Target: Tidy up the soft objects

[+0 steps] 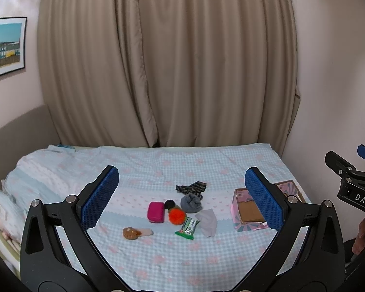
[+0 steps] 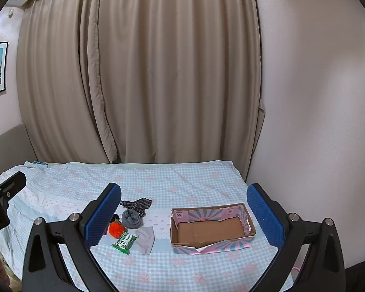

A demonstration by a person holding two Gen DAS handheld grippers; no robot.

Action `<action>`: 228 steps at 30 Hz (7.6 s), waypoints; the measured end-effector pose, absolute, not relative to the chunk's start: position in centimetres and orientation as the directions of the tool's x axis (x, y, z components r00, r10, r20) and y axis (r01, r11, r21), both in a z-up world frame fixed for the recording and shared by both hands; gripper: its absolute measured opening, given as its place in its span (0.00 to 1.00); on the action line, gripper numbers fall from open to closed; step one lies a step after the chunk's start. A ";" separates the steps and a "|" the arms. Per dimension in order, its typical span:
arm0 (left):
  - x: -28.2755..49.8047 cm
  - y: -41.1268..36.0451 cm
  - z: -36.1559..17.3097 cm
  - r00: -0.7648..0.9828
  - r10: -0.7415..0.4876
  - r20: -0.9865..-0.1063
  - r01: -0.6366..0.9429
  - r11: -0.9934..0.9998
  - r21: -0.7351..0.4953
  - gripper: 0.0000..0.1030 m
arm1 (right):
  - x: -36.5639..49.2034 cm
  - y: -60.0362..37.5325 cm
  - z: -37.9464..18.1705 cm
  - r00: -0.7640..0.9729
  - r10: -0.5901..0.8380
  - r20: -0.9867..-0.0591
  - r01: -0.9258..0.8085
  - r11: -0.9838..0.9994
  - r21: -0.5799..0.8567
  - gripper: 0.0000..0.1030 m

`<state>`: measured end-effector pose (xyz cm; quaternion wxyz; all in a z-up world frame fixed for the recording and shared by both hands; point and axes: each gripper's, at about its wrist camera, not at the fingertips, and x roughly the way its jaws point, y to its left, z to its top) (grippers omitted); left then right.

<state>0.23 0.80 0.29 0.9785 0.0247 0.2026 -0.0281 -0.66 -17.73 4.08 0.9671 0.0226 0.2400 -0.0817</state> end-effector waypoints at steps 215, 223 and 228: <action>33.2 -30.4 -37.0 0.123 -0.160 -0.980 0.228 0.965 -0.129 0.45 | 25.4 -44.1 -32.0 0.197 0.174 -0.965 0.338 0.912 0.234 0.44; 34.0 -31.5 -40.3 0.067 -0.139 -0.988 0.264 0.958 -0.117 0.52 | 26.6 -44.2 -35.4 0.150 0.220 -0.964 0.345 0.902 0.260 0.49; 33.9 -31.9 -39.4 0.161 -0.068 -0.985 0.369 0.929 -0.004 1.00 | 27.2 -43.5 -34.7 0.206 0.189 -0.960 0.288 0.926 0.244 0.99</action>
